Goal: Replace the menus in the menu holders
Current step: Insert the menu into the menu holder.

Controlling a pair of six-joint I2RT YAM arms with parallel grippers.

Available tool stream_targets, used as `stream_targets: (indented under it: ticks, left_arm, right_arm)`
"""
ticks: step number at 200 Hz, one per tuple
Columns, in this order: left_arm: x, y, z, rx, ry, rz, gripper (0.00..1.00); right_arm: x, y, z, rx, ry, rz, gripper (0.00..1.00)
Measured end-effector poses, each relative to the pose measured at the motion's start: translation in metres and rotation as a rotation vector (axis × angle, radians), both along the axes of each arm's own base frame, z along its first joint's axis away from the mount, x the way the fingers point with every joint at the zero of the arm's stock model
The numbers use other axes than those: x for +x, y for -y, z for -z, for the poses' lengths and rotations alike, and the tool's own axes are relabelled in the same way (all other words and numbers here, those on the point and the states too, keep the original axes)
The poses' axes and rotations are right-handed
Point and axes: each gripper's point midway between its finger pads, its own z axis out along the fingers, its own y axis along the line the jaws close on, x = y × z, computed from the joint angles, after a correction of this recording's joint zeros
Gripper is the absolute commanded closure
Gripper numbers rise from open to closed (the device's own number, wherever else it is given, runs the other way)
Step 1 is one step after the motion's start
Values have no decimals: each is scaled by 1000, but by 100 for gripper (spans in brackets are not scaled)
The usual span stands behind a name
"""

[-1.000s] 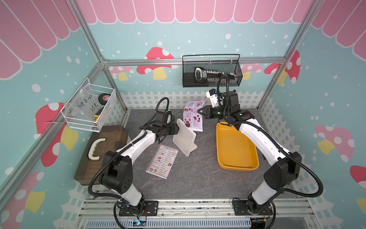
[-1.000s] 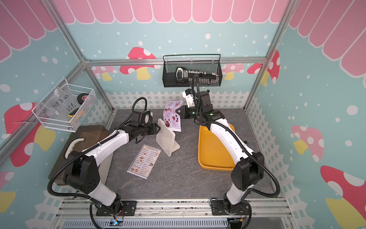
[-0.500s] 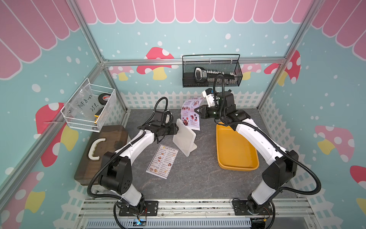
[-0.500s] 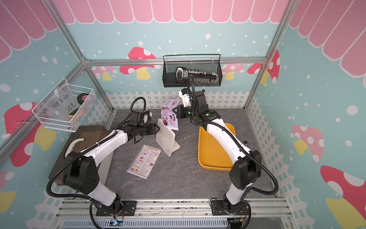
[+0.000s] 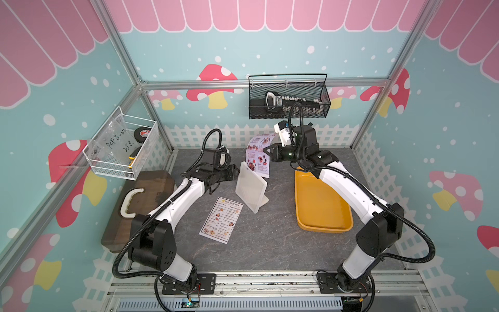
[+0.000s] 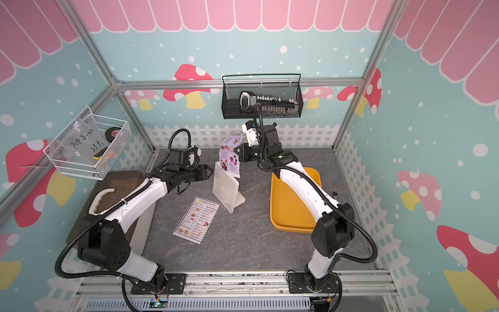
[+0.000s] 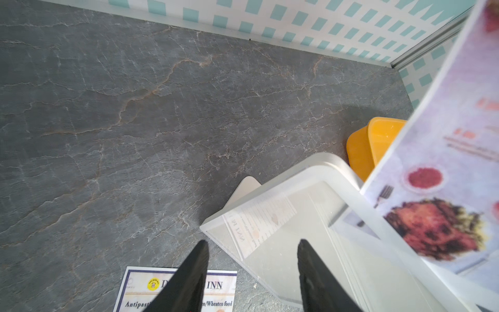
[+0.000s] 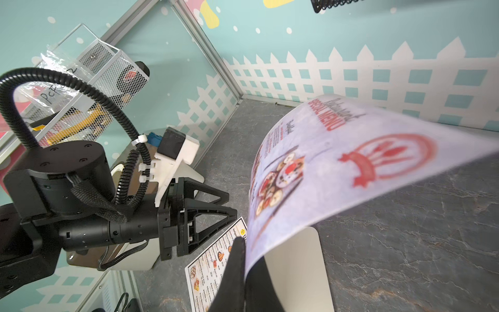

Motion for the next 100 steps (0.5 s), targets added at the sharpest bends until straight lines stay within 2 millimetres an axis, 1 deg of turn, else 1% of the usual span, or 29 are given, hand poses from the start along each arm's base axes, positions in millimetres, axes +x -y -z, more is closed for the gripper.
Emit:
stream_targets:
  ticks: [52,100]
  left_arm:
    - [0,-2,-1,-4,1,-4,46]
    - [1,-3,-1,-4,0,-8,46]
  right_arm:
    - [-2,-9,1,-1,13,-18,97]
    - [-1,-9,8,-13,7,-13,97]
